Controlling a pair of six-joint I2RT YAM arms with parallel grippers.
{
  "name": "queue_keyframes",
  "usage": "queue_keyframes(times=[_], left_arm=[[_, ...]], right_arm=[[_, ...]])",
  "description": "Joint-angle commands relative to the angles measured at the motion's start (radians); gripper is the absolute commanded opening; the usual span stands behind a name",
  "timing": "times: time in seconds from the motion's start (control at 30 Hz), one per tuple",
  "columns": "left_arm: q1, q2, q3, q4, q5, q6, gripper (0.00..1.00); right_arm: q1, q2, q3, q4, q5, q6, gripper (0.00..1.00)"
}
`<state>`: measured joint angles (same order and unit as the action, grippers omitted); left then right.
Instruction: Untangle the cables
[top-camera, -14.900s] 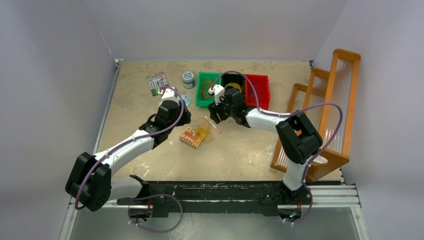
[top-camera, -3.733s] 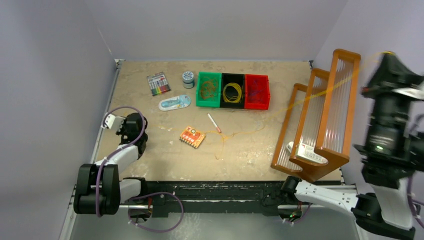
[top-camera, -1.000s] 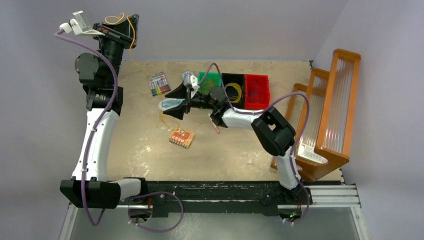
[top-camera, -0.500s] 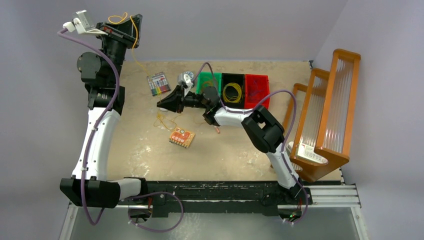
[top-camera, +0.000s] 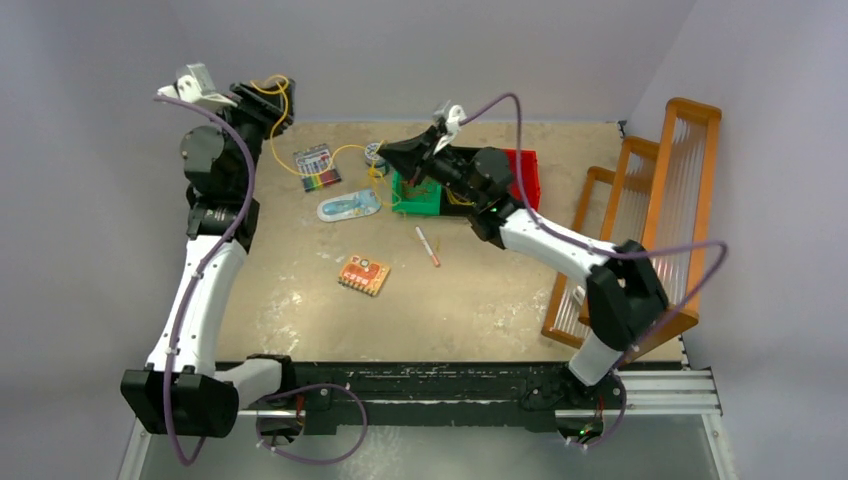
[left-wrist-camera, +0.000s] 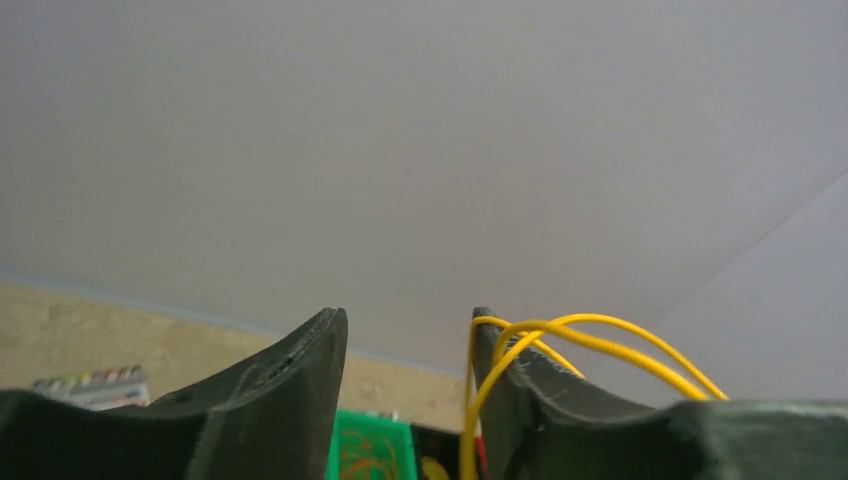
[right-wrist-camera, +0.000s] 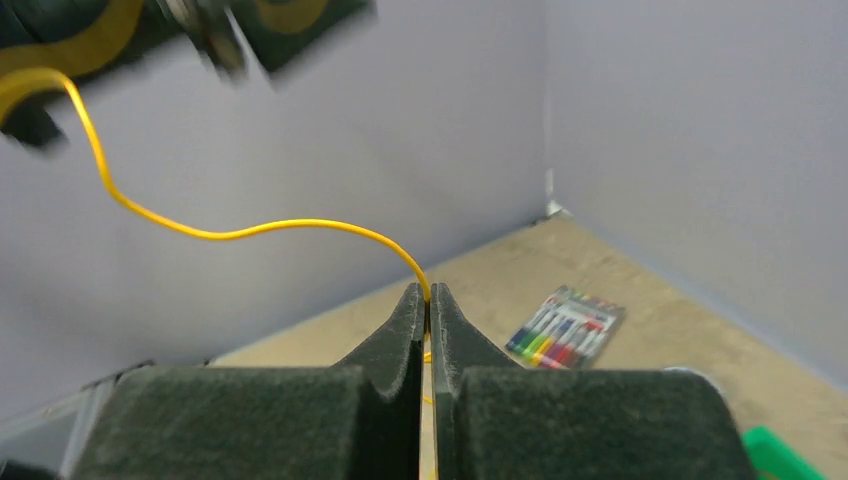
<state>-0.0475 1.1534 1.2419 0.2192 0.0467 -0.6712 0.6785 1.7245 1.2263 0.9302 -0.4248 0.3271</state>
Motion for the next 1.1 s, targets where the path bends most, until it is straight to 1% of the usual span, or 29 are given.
queue_keyframes(times=[0.0, 0.03, 0.07, 0.23, 0.37, 0.5, 0.63, 0.73, 0.77, 0.8, 0.97, 1.07], left_arm=[[-0.003, -0.013, -0.127, 0.034, 0.014, -0.008, 0.58], [-0.003, -0.016, -0.155, 0.041, 0.025, -0.011, 0.63], [-0.003, -0.02, -0.182, 0.049, 0.037, -0.011, 0.64], [-0.003, -0.025, -0.299, 0.065, 0.043, 0.011, 0.68], [-0.002, -0.037, -0.364, 0.073, 0.019, 0.053, 0.71], [0.0, -0.046, -0.389, 0.009, -0.064, 0.112, 0.73], [0.004, -0.058, -0.404, -0.057, -0.189, 0.126, 0.74], [0.007, -0.07, -0.415, -0.105, -0.277, 0.125, 0.74], [0.009, -0.074, -0.415, -0.121, -0.301, 0.131, 0.74], [0.01, -0.078, -0.415, -0.136, -0.32, 0.139, 0.74], [0.017, -0.089, -0.401, -0.202, -0.414, 0.189, 0.75], [0.021, -0.09, -0.394, -0.222, -0.443, 0.222, 0.76]], right_arm=[[0.006, -0.143, 0.029, -0.227, 0.262, -0.102, 0.0], [-0.006, -0.163, 0.031, -0.256, 0.284, -0.103, 0.0], [-0.024, -0.181, 0.034, -0.278, 0.295, -0.101, 0.0], [-0.132, -0.27, 0.029, -0.348, 0.332, -0.071, 0.0], [-0.184, -0.338, 0.027, -0.396, 0.411, -0.097, 0.0], [-0.242, -0.391, 0.029, -0.46, 0.486, -0.111, 0.0], [-0.262, -0.432, 0.028, -0.488, 0.557, -0.108, 0.0], [-0.263, -0.451, 0.022, -0.5, 0.667, -0.121, 0.0], [-0.274, -0.456, 0.022, -0.502, 0.717, -0.131, 0.0], [-0.295, -0.462, 0.019, -0.503, 0.736, -0.135, 0.0], [-0.404, -0.49, 0.012, -0.523, 0.715, -0.129, 0.0], [-0.482, -0.493, 0.005, -0.547, 0.696, -0.118, 0.0]])
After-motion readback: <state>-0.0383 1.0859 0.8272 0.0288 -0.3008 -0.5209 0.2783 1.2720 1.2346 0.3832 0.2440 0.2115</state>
